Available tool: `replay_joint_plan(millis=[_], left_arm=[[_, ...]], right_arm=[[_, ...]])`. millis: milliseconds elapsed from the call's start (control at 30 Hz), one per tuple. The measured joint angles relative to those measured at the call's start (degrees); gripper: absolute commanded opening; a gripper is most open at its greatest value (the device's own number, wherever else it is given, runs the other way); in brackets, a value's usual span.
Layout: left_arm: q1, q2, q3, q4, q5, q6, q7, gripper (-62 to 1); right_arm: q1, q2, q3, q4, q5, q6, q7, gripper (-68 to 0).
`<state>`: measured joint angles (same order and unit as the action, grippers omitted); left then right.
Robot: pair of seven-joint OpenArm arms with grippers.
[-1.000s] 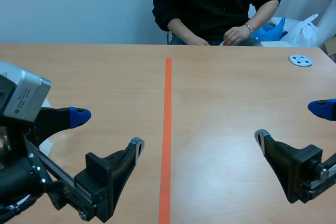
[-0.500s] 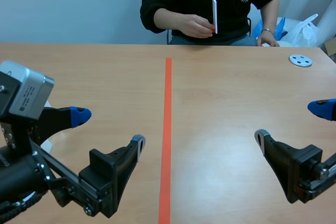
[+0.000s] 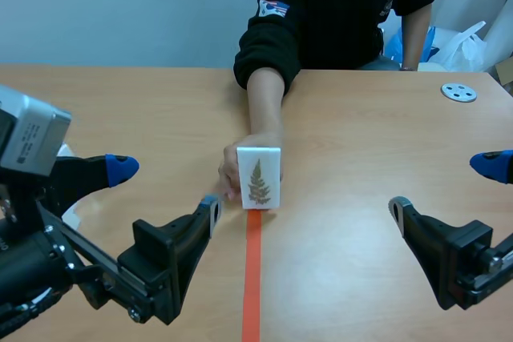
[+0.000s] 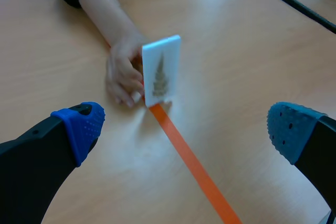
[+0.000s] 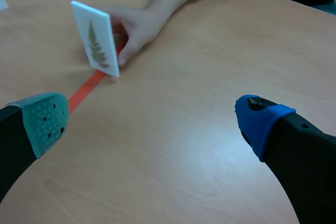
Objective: Sort the leaf by its shape. The table is split by an orange tape line. A compound leaf with several leaflets goes to the left side, a simple leaf with one blade goes to the right side. Return to the home posture when a red brick is placed on the table.
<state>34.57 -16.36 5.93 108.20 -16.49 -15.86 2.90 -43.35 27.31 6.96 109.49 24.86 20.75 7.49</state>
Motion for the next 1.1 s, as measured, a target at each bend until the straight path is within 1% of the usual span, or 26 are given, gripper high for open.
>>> replay_joint_plan(millis=[567, 700, 800, 833, 900, 933, 1000, 1100], left_arm=[[-0.1, 0.0, 0.0, 0.0, 0.0, 0.0, 1.0, 1.4], [-0.1, 0.0, 0.0, 0.0, 0.0, 0.0, 1.2, 1.4], [-0.1, 0.0, 0.0, 0.0, 0.0, 0.0, 1.2, 1.4], [-0.1, 0.0, 0.0, 0.0, 0.0, 0.0, 1.2, 1.4], [-0.1, 0.0, 0.0, 0.0, 0.0, -0.1, 1.2, 1.4], [-0.1, 0.0, 0.0, 0.0, 0.0, -0.1, 1.2, 1.4], [-0.1, 0.0, 0.0, 0.0, 0.0, -0.2, 1.2, 1.4], [-0.1, 0.0, 0.0, 0.0, 0.0, -0.2, 1.2, 1.4]], right_arm=[[0.1, -0.3, 0.0, 0.0, 0.0, 0.0, -0.5, 0.4], [1.8, -0.3, 0.0, 0.0, 0.0, 2.0, -1.3, 0.4], [3.7, -0.3, 0.0, 0.0, 0.0, 2.1, -1.6, 0.4], [4.3, -0.3, 0.0, 0.0, 0.0, 2.5, -1.7, 0.4], [5.9, 0.2, -0.4, -0.5, 0.0, 4.5, -1.7, 0.4], [7.0, 0.5, -1.0, -1.1, 0.0, 5.2, -1.7, 0.4], [9.4, 1.1, -2.9, -3.0, 0.0, 5.7, -1.7, 0.4], [13.5, 1.1, -6.0, -7.5, 0.0, 6.6, -1.7, 0.4]])
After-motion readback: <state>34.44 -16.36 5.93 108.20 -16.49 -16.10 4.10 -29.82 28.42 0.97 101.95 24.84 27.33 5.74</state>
